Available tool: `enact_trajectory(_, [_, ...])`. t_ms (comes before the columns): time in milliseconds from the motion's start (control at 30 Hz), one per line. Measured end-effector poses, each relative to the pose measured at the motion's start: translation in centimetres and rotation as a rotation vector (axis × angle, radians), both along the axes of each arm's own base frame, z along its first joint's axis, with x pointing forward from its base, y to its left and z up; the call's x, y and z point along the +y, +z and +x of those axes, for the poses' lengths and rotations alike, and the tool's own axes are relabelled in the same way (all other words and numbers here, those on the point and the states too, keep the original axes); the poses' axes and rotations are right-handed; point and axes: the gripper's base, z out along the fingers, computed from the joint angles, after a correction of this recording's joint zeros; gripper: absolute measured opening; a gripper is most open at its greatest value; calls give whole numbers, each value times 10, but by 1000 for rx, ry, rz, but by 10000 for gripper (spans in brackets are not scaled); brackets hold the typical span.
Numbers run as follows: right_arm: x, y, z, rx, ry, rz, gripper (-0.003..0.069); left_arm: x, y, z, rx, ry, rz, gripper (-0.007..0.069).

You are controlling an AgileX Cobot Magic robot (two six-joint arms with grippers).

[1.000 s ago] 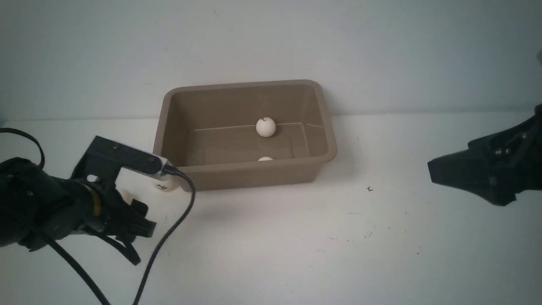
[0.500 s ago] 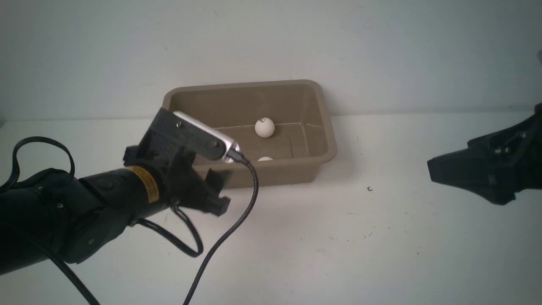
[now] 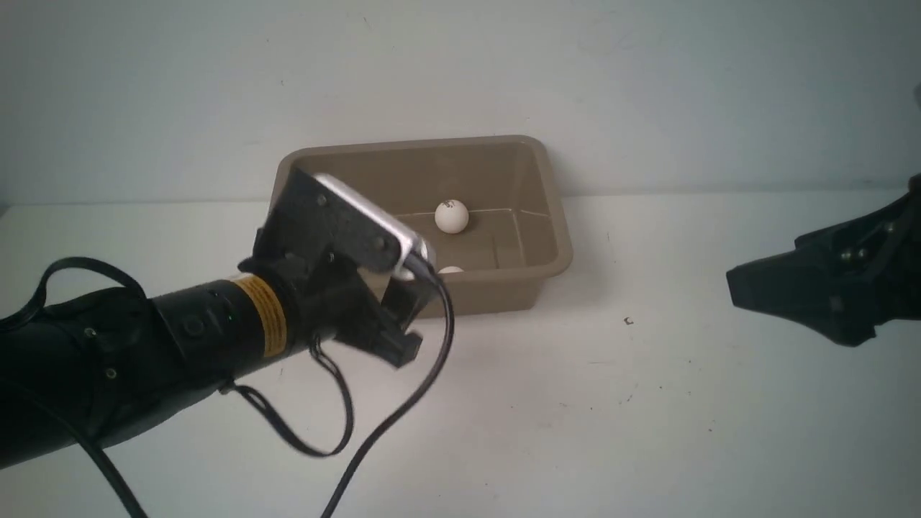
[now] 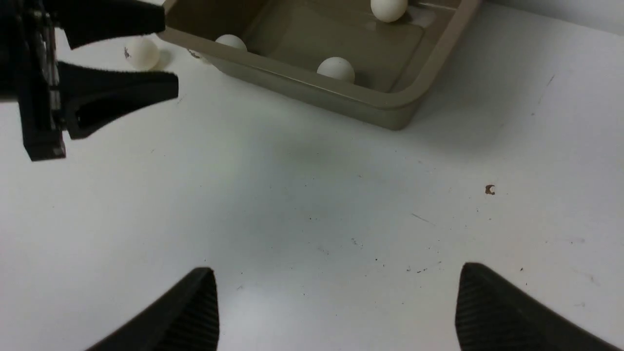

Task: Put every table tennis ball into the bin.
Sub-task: Use the left arm to clamp the table tennis ball closest to it

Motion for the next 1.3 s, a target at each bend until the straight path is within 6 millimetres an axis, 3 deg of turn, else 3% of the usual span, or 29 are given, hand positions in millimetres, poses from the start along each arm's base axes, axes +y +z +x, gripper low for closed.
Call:
enact_trajectory(167, [0,0,1,-6,-5,1,589,24,-17,-1,107,127,294,499])
enact_trajectory(467, [-1,1,2,-18,-15,2,589,58,-27,-9,262,366,576,499])
enact_trajectory(567, [-1,1,2,-18,-15,2,589,54,-27,-7,244,339,541,499])
enact_trajectory(767, [-1,1,2,-18,-15,2,589,7,-8,-2,6,-31,188,499])
enact_trajectory(1000, [-1,1,2,-18,-15,5,589,-16,2,-14,-90,-318,64,499])
enact_trajectory(1133, [-1,1,2,-18,-16,6,589,-27,5,-27,-14,-449,-72,499])
enact_trajectory(1300, [0,1,2,-18,-16,8,589,-26,0,-31,247,-327,-206,499])
